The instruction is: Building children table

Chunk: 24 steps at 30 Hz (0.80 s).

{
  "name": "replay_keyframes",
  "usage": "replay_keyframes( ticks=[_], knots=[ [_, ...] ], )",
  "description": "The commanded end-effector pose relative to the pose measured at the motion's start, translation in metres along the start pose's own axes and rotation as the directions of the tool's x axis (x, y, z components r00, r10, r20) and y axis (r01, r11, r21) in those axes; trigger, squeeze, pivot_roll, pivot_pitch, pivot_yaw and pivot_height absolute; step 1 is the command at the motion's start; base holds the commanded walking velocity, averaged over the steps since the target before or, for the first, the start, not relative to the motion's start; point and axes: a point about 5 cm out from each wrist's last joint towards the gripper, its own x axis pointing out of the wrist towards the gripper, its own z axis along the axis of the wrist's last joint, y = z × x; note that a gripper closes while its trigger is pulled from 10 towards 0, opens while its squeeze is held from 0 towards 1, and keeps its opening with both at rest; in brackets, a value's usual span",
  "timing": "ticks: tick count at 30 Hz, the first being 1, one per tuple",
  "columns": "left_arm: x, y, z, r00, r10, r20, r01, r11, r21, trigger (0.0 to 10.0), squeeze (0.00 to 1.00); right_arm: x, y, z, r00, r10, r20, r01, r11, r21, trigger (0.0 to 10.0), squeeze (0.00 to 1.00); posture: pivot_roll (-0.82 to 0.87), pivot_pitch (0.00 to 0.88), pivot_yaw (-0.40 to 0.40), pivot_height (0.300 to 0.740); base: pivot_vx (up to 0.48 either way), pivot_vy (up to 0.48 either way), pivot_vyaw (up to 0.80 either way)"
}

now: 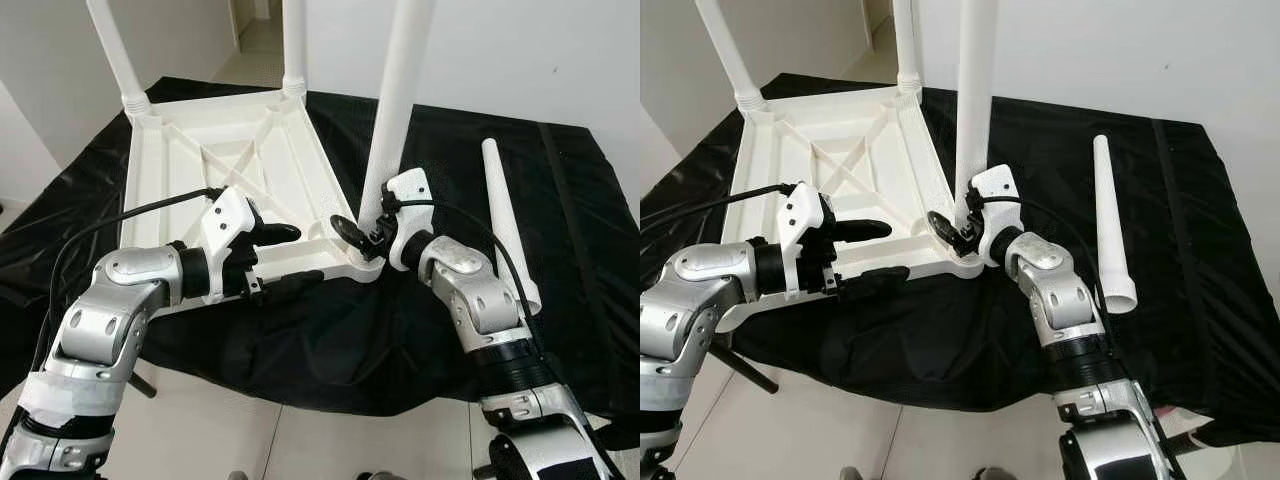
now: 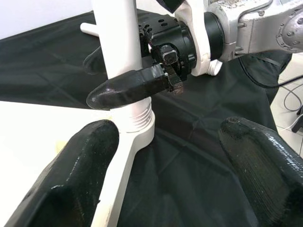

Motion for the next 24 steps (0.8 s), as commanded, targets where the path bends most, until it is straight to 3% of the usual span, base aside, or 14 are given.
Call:
replay_keyframes(
  ticks=[1, 6, 7, 8, 18, 23, 24],
  knots=[
    [-0.003, 0.006, 0.001, 0.995, 0.101, -0.009, -0.101, 0.995, 0.001, 10.0, 0.0, 0.005, 0.007, -0.001, 0.998, 0.058, -0.008, -0.058, 0.998, 0.006, 10.0, 0.0, -0.06, 0.115, 0.067, 0.74, 0.0, 0.0, 0.0],
    [-0.003, 0.005, 0.0, 0.995, 0.102, -0.01, -0.102, 0.995, 0.0, 10.0, 0.0, 0.006, 0.006, -0.004, 0.997, 0.074, -0.026, -0.074, 0.997, 0.011, 10.0, 0.0, -0.06, 0.116, 0.066, 0.74, 0.0, 0.0, 0.0],
    [-0.003, 0.005, 0.0, 0.995, 0.103, -0.01, -0.103, 0.995, 0.0, 10.0, 0.0, 0.007, 0.004, -0.006, 0.997, 0.071, -0.034, -0.071, 0.998, 0.001, 7.4, 0.0, -0.06, 0.116, 0.066, 0.74, 0.0, 0.0, 0.0],
    [-0.003, 0.005, 0.0, 0.995, 0.103, -0.01, -0.103, 0.995, -0.001, 10.0, 0.0, 0.008, 0.003, -0.007, 0.997, 0.061, -0.046, -0.061, 0.998, 0.0, 0.0, 0.0, -0.06, 0.116, 0.066, 0.74, 0.0, 0.0, 0.0],
    [-0.003, 0.005, 0.0, 0.995, 0.103, -0.008, -0.103, 0.995, -0.004, 10.0, 0.0, 0.01, -0.004, -0.024, 0.984, -0.122, -0.133, 0.127, 0.991, 0.034, 0.0, 0.0, -0.06, 0.115, 0.067, 0.74, 0.0, 0.0, 0.0],
    [-0.003, 0.005, 0.0, 0.995, 0.1, -0.009, -0.1, 0.995, -0.007, 10.0, 0.0, 0.004, -0.004, -0.04, 0.917, -0.347, -0.197, 0.365, 0.929, 0.061, 0.0, 0.0, -0.07, 0.117, 0.069, 0.74, 0.0, 0.0, 0.0],
    [-0.003, 0.005, 0.0, 0.995, 0.1, -0.009, -0.1, 0.995, -0.007, 10.0, 0.0, 0.004, -0.004, -0.04, 0.917, -0.347, -0.197, 0.365, 0.929, 0.061, 0.0, 0.0, -0.07, 0.117, 0.069, 0.74, 0.0, 0.0, 0.0]
  ],
)
